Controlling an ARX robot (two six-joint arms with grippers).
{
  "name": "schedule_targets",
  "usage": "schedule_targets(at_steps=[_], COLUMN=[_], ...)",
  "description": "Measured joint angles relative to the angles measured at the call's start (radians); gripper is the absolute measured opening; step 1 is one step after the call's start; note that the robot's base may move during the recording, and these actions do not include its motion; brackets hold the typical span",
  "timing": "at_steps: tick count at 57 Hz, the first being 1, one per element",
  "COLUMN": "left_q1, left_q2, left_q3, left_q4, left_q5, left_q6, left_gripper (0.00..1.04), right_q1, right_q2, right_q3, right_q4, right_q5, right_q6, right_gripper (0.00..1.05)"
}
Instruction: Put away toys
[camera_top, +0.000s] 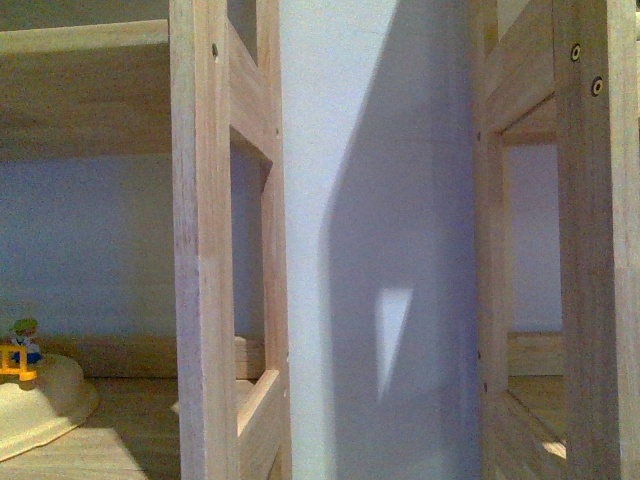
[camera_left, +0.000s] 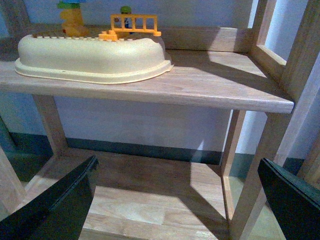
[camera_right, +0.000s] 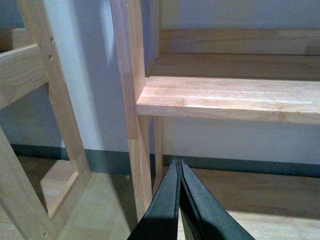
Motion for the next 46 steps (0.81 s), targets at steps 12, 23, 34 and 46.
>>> schedule_targets(at_steps=[12,23,34,46], left_q1=[0.000,0.000,0.000,0.000], left_q2=[0.000,0.000,0.000,0.000], left_q3=[0.000,0.000,0.000,0.000], left_q4=[0.000,0.000,0.000,0.000], left_q5=[0.000,0.000,0.000,0.000], left_q6=[0.000,0.000,0.000,0.000], left_gripper=[0.98,0.98,0.98,0.98], right_q1=[0.000,0.000,0.000,0.000], right_q2=[-0.001,-0.001,-0.001,-0.001], right_q3=[0.000,0.000,0.000,0.000], right_q4=[0.000,0.000,0.000,0.000], right_q5=[0.000,0.000,0.000,0.000], right_q6=[-0.002,-0.002,-0.002,-0.002], right_gripper=[0.19,0.50,0.79,0.98])
